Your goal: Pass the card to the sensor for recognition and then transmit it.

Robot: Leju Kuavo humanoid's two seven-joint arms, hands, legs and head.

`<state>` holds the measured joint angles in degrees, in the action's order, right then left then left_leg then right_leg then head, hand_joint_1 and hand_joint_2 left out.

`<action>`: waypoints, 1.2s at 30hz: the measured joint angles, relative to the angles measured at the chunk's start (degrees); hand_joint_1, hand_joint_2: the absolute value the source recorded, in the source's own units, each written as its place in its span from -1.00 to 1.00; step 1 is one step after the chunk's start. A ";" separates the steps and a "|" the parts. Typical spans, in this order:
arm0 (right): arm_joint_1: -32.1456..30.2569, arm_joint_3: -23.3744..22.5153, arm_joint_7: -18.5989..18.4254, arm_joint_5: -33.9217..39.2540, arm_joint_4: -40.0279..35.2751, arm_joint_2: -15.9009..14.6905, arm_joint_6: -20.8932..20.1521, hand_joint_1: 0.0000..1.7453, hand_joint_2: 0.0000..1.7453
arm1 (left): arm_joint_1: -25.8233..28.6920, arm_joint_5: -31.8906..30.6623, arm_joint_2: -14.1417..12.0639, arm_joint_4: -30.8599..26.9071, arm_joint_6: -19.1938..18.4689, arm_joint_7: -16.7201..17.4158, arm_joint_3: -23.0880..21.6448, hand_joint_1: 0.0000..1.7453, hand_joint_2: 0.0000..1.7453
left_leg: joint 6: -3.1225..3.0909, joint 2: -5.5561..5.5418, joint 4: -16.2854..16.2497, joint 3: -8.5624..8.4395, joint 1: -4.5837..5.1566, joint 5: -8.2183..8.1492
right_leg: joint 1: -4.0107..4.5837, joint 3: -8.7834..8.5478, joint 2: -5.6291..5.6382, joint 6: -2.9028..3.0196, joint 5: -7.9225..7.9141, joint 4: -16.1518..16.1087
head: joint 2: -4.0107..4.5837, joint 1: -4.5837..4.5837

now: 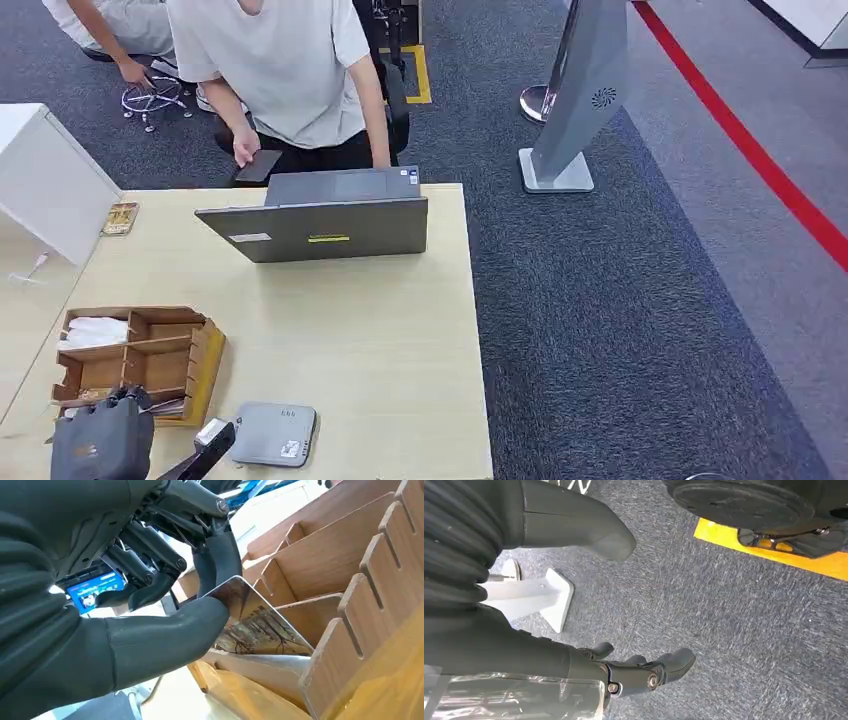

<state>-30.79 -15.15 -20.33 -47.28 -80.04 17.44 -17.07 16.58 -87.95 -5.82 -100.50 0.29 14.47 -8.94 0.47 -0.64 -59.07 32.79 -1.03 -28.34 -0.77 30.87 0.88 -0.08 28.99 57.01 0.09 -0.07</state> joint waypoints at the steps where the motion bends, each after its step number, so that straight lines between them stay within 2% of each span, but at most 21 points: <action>1: 0.00 0.00 0.02 -0.04 -0.09 0.00 -0.20 -1.00 1.00 | 0.00 0.00 0.13 0.02 -0.09 -0.20 0.09 1.00 1.00 | 0.00 0.00 0.00 0.00 0.00 0.00 | 0.00 0.00 0.00 0.00 0.00 0.00 | 0.00 0.00; 9: 0.08 0.00 0.74 -0.48 -0.13 0.00 0.00 -1.00 1.00 | -0.15 0.00 0.44 0.46 1.42 0.89 0.61 1.00 1.00 | 0.00 0.00 0.00 -0.02 0.00 0.00 | 0.00 0.00 0.00 0.00 0.00 0.00 | 0.00 0.00; 13: 0.11 -0.04 0.79 -0.65 -0.13 0.00 -0.07 -1.00 1.00 | -0.20 0.00 0.44 -0.26 0.44 0.85 0.61 1.00 1.00 | 0.00 0.00 0.00 -0.01 -0.01 0.00 | 0.01 0.01 0.00 0.00 0.00 0.00 | 0.00 0.00; 17: 0.27 -0.44 0.92 -1.51 -0.13 0.00 -0.44 -1.00 1.00 | -0.86 0.00 0.53 -4.36 -4.86 0.94 0.59 1.00 1.00 | 0.00 -0.01 0.00 -0.01 0.00 0.01 | 0.00 0.02 -0.01 0.00 0.00 0.00 | 0.00 -0.02; 21: 0.62 -1.29 1.29 -2.27 -0.11 0.00 -0.96 -1.00 1.00 | -2.80 0.00 0.66 -11.33 -12.14 1.00 -0.57 1.00 1.00 | -0.02 -0.01 -0.01 -0.01 0.00 0.02 | 0.00 0.07 -0.03 -0.01 -0.01 0.00 | 0.00 0.00; 23: 0.79 -1.68 1.38 -2.30 -0.11 0.00 -1.20 -1.00 1.00 | -3.84 0.00 0.66 -14.37 -14.52 1.64 -1.62 1.00 1.00 | -0.02 -0.02 -0.01 -0.01 0.00 0.02 | 0.00 -0.01 -0.04 -0.01 -0.02 0.00 | 0.00 -0.02; 29: 0.86 -2.40 1.33 -2.08 -0.11 0.00 -1.20 -1.00 1.00 | -6.09 0.00 0.68 -20.46 -17.60 0.65 -3.93 1.00 1.00 | 0.00 -0.02 -0.02 -0.01 0.00 0.03 | 0.00 0.02 -0.05 0.00 -0.02 0.00 | 0.00 -0.02; 33: 1.12 -2.64 1.36 -2.08 -0.02 0.00 -1.44 -1.00 1.00 | -9.73 0.00 0.83 -22.31 -20.22 -1.46 -4.63 1.00 1.00 | 0.01 -0.04 -0.01 -0.01 -0.01 0.04 | 0.01 0.01 -0.06 0.00 -0.03 0.01 | 0.00 0.00; 36: 1.29 -2.91 1.38 -2.01 0.13 0.00 -1.42 -1.00 1.00 | -12.62 0.00 1.07 -23.10 -21.75 -1.69 -4.74 1.00 1.00 | 0.01 -0.04 -0.01 -0.02 -0.01 0.05 | 0.01 -0.01 -0.07 0.01 -0.03 0.01 | 0.00 0.00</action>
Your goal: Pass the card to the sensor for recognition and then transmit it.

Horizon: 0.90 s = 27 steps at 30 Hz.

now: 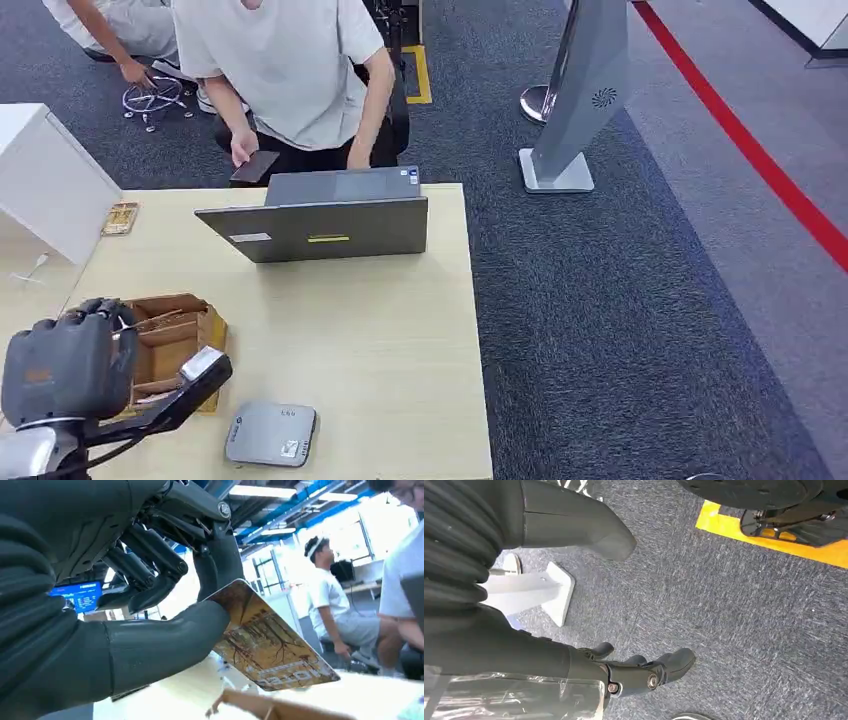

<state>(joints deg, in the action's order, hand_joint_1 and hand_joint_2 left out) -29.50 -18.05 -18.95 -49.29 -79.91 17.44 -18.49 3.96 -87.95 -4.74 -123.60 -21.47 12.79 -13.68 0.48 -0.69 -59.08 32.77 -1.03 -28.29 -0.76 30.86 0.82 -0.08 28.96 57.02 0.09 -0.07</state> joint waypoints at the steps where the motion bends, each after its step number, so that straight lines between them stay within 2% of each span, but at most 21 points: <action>1: 0.05 -0.07 0.00 0.00 0.07 0.00 0.00 -1.00 1.00 | -0.61 0.00 0.07 -0.11 -0.13 0.00 -0.02 1.00 1.00 | 0.00 0.01 0.00 0.00 0.00 0.00 | 0.00 0.00 0.02 0.00 0.00 0.00 | 0.00 0.00; 8: 0.22 -0.46 0.02 0.00 0.37 0.00 -0.15 -1.00 1.00 | -3.63 0.00 0.42 -0.44 -1.12 0.13 -0.02 1.00 1.00 | 0.00 0.01 -0.01 0.02 0.01 0.00 | 0.00 0.03 0.00 0.00 0.00 0.00 | 0.00 0.00; 10: 0.34 -0.50 0.33 -0.28 0.57 0.00 -0.81 -1.00 1.00 | -6.55 0.00 -0.05 -0.24 0.36 1.60 -0.04 1.00 1.00 | -0.01 0.00 -0.01 0.02 0.00 0.01 | 0.00 0.04 -0.01 0.00 0.00 -0.01 | 0.00 0.00; 12: 0.38 -0.48 0.74 -0.44 0.79 0.00 -1.22 -1.00 1.00 | -10.37 0.00 -1.64 0.37 4.10 3.87 -0.15 1.00 1.00 | 0.00 -0.02 -0.01 0.01 0.00 0.04 | 0.00 0.04 -0.01 0.01 -0.01 0.00 | 0.00 -0.02; 13: 0.35 -0.46 1.22 -0.44 0.90 0.02 -1.29 -1.00 1.00 | -12.66 0.00 -3.29 1.05 6.37 5.06 -0.39 1.00 1.00 | 0.04 -0.02 0.00 0.00 -0.01 0.06 | 0.00 0.04 0.00 0.03 -0.03 0.01 | 0.00 0.00; 15: 0.37 -0.41 2.44 -1.13 1.31 0.00 -1.29 -1.00 1.00 | -16.96 0.00 -6.30 3.85 10.39 5.62 -1.29 1.00 1.00 | 0.07 -0.02 0.00 -0.02 -0.02 0.14 | 0.01 0.02 -0.02 0.03 -0.03 0.03 | 0.00 0.00; 18: 0.48 -0.42 3.59 -1.97 2.10 0.00 -1.25 -1.00 1.00 | -21.27 0.00 -10.06 9.36 13.47 5.79 -2.14 1.00 1.00 | 0.12 0.01 0.00 -0.02 -0.02 0.17 | 0.01 0.06 0.06 0.10 -0.07 0.08 | 0.00 -0.04; 21: 0.60 -0.41 4.04 -2.25 2.95 0.02 -1.09 -1.00 1.00 | -23.59 0.00 -12.06 14.52 14.73 6.95 -3.04 1.00 1.00 | 0.14 0.03 0.00 -0.02 -0.02 0.18 | 0.01 0.06 0.09 0.09 -0.07 0.09 | 0.00 -0.02; 27: 0.85 -0.09 3.23 -2.30 3.98 0.02 -1.05 -1.00 1.00 | -24.76 0.00 -12.92 18.58 14.69 7.43 -3.89 1.00 1.00 | 0.14 0.02 0.00 0.04 -0.01 0.17 | 0.00 0.10 0.08 0.09 -0.07 0.08 | 0.00 -0.02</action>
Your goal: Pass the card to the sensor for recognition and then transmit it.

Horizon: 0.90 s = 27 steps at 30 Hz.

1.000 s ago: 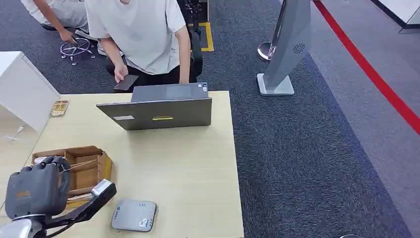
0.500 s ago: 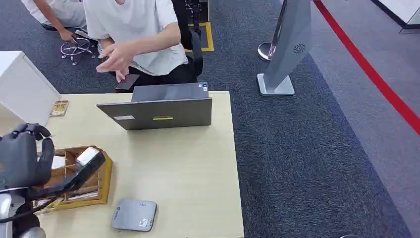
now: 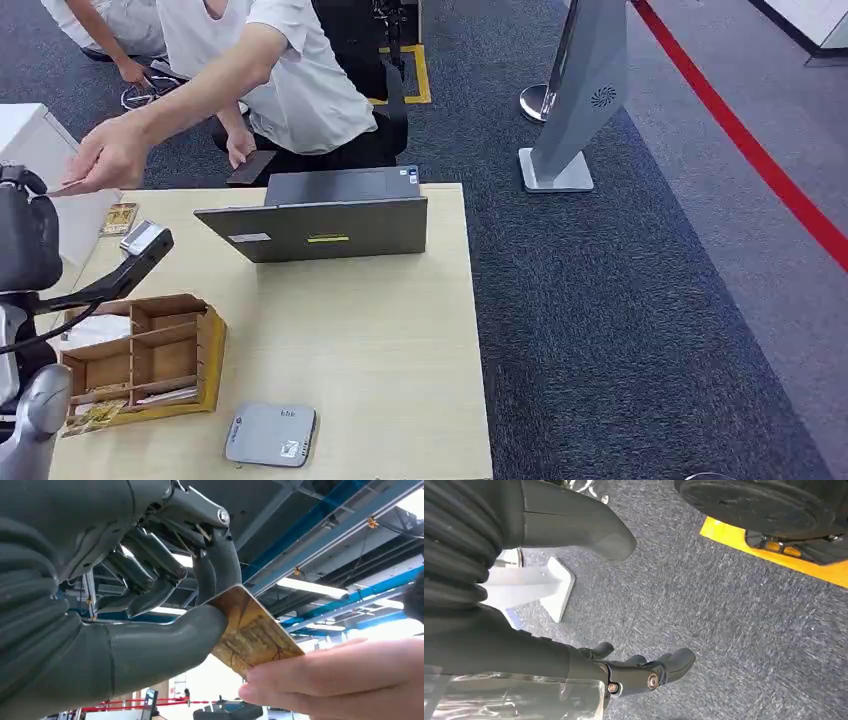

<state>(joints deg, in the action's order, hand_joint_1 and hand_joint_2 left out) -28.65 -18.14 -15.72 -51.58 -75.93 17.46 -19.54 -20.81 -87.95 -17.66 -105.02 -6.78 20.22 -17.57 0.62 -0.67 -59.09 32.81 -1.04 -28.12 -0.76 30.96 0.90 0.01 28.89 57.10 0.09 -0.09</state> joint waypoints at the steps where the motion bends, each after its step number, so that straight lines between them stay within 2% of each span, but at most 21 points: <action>1: 0.03 0.04 -0.02 0.00 0.11 0.00 0.00 -1.00 1.00 | -0.04 0.00 -0.02 0.35 -0.04 0.00 -0.07 1.00 1.00 | 0.00 0.01 0.00 0.01 0.00 0.00 | 0.00 0.03 0.00 0.00 0.00 0.00 | 0.00 0.02; 3: 0.07 0.09 -0.06 0.00 0.33 0.00 0.00 -1.00 1.00 | -0.09 0.00 -0.15 1.16 -0.18 0.00 -0.31 1.00 1.00 | 0.00 0.06 0.00 0.05 0.00 0.00 | 0.00 0.08 0.06 -0.01 -0.01 -0.01 | 0.00 0.02; 4: 0.09 0.09 -0.09 -0.02 0.44 0.00 -0.09 -1.00 -1.00 | -0.12 0.00 -0.17 1.47 -0.26 -0.02 -0.42 -1.00 1.00 | 0.00 0.09 0.00 0.06 0.00 0.00 | 0.00 0.11 0.10 -0.01 -0.02 0.00 | 0.00 0.00; 10: 0.22 0.09 0.11 -0.63 0.74 0.00 -0.85 -1.00 -1.00 | -0.14 0.00 0.33 1.73 -0.24 -2.07 -0.53 -1.00 1.00 | 0.00 0.02 0.00 0.11 0.00 -0.01 | 0.00 0.14 0.06 -0.01 0.00 0.00 | 0.00 0.02; 23: 0.27 0.09 0.20 -1.09 0.98 -0.02 -0.87 -1.00 -1.00 | 0.31 0.00 1.11 1.44 0.31 -3.13 -0.48 -1.00 1.00 | 0.00 0.02 0.00 0.10 -0.01 0.00 | 0.00 0.08 0.03 -0.01 -0.01 0.01 | 0.00 0.02; 27: 0.24 0.09 -0.04 -1.03 0.98 -0.02 -0.94 -1.00 -1.00 | 1.66 0.00 1.49 -0.17 0.37 -5.17 0.21 -1.00 1.00 | 0.01 0.02 0.00 0.10 0.00 0.00 | 0.00 0.09 0.04 -0.01 -0.01 0.01 | 0.00 0.00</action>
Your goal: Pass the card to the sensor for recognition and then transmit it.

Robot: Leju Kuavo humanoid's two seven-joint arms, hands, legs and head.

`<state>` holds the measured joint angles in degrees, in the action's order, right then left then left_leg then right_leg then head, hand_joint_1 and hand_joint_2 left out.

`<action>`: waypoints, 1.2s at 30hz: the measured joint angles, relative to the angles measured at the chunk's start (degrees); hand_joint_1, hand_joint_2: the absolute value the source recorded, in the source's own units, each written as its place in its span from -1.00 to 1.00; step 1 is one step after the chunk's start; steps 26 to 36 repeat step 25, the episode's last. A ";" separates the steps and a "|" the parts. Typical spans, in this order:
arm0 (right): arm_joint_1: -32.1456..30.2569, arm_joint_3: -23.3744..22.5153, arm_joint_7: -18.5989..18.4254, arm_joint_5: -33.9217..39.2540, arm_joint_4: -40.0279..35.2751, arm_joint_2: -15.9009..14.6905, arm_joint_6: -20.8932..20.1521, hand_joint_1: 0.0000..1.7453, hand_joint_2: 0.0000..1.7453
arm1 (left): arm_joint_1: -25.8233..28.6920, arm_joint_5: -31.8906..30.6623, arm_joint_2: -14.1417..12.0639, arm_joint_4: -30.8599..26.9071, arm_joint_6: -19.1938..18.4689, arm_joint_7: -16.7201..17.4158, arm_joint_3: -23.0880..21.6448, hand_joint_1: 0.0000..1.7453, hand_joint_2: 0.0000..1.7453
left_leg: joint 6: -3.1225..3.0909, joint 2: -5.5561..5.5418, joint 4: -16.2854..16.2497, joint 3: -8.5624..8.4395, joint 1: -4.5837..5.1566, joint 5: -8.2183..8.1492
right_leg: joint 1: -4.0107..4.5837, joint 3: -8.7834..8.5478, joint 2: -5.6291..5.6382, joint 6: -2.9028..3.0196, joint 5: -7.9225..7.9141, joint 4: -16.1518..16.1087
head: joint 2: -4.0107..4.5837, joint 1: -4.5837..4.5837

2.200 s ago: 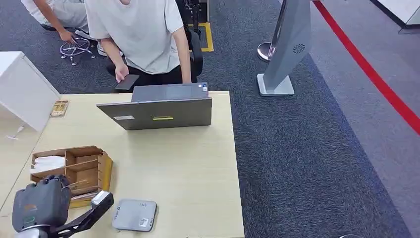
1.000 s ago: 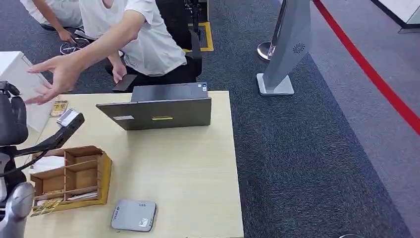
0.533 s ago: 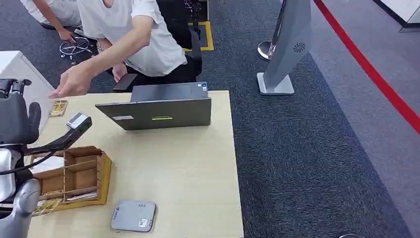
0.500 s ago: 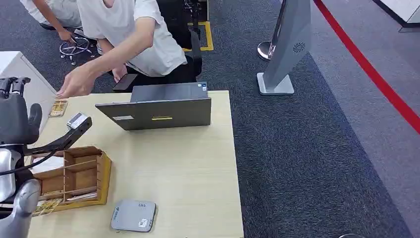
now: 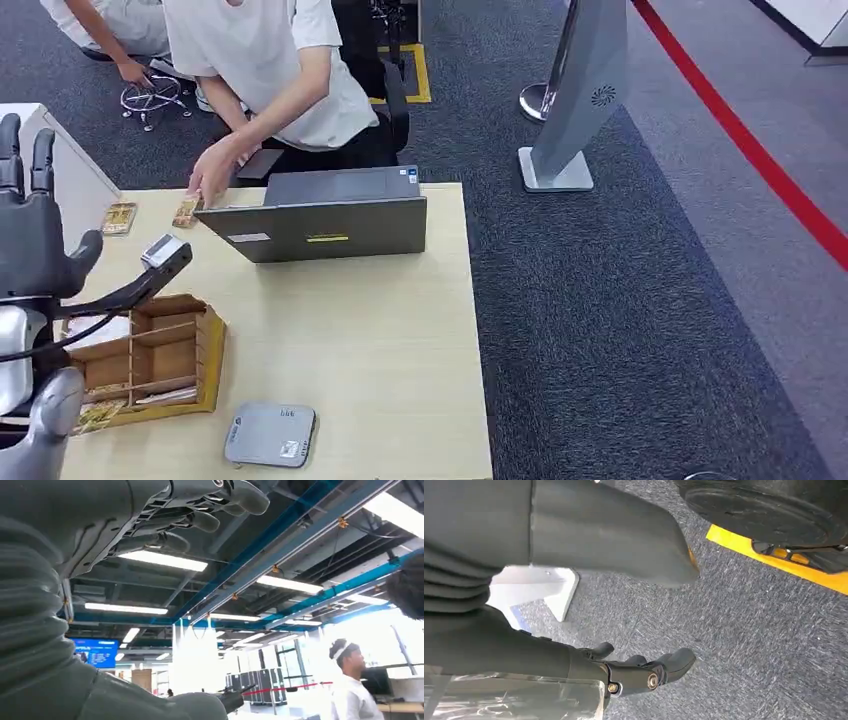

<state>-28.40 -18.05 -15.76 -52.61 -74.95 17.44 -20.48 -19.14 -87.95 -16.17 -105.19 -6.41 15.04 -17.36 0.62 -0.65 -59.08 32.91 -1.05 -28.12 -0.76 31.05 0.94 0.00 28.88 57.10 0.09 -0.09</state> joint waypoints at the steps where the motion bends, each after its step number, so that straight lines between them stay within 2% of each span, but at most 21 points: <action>1: -0.04 0.00 -0.13 0.22 0.00 0.00 0.02 -1.00 -1.00 | 0.46 0.00 0.22 -0.58 0.00 -0.77 0.35 -1.00 1.00 | 0.00 0.00 0.00 0.01 0.00 0.00 | 0.00 0.00 0.00 0.00 0.00 0.00 | 0.00 0.00; 4: -0.29 0.02 -1.44 2.24 -0.28 0.00 0.54 -1.00 -1.00 | 3.29 0.00 1.37 -3.43 0.00 -5.06 2.94 -1.00 1.00 | 0.00 0.02 0.00 0.00 0.00 -0.01 | 0.00 0.01 0.02 0.00 0.01 0.00 | 0.00 0.02; 8: -1.71 0.81 -5.06 6.54 -1.60 0.02 2.54 -1.00 -1.00 | 11.40 0.51 3.78 -8.75 2.48 -13.54 11.14 -1.00 1.00 | 0.02 0.16 0.05 0.01 0.00 -0.09 | 0.00 0.03 0.17 0.01 0.04 0.01 | 0.00 0.04; 10: -2.54 1.40 -7.07 8.56 -2.44 0.00 3.62 -1.00 -1.00 | 16.28 3.35 4.72 -10.82 5.43 -16.26 17.66 -1.00 1.00 | 0.03 0.22 0.07 -0.01 -0.01 -0.11 | 0.00 0.07 0.23 0.02 0.07 0.01 | 0.00 0.04; 13: -3.73 2.16 -9.18 10.16 -3.87 0.02 4.28 -1.00 -1.00 | 21.98 9.43 6.05 -12.09 8.48 -20.19 30.27 -1.00 1.00 | 0.04 0.24 0.10 0.01 -0.08 -0.12 | 0.01 0.11 0.22 0.09 0.15 0.01 | 0.00 -0.02; 18: -4.47 2.23 -10.60 10.43 -5.66 0.00 3.76 -1.00 -1.00 | 24.85 14.08 8.00 -11.06 9.27 -29.17 52.58 -1.00 1.00 | 0.10 0.25 0.13 -0.05 -0.12 -0.15 | 0.04 0.12 0.23 0.14 0.21 0.01 | 0.00 -0.02; 21: -4.64 2.23 -10.91 10.40 -6.23 0.00 3.61 -1.00 -1.00 | 25.17 13.94 9.03 -10.28 9.22 -30.50 59.99 -1.00 1.00 | 0.10 0.08 0.13 -0.05 -0.12 -0.15 | 0.05 0.12 0.07 0.14 0.22 0.01 | 0.00 0.00; 25: -4.64 2.23 -11.00 10.36 -6.67 0.02 3.56 -1.00 -1.00 | 25.18 12.81 10.27 -9.93 8.94 -30.74 64.42 -1.00 1.00 | 0.10 -0.05 0.13 -0.03 -0.08 -0.15 | 0.05 -0.12 -0.13 0.13 0.22 0.01 | 0.00 0.04; 36: -4.64 2.23 -11.00 10.36 -6.67 0.02 3.56 -1.00 -1.00 | 25.18 12.81 10.27 -9.93 8.94 -30.74 64.42 -1.00 1.00 | 0.10 -0.05 0.13 -0.03 -0.08 -0.15 | 0.05 -0.12 -0.13 0.13 0.22 0.01 | 0.00 0.04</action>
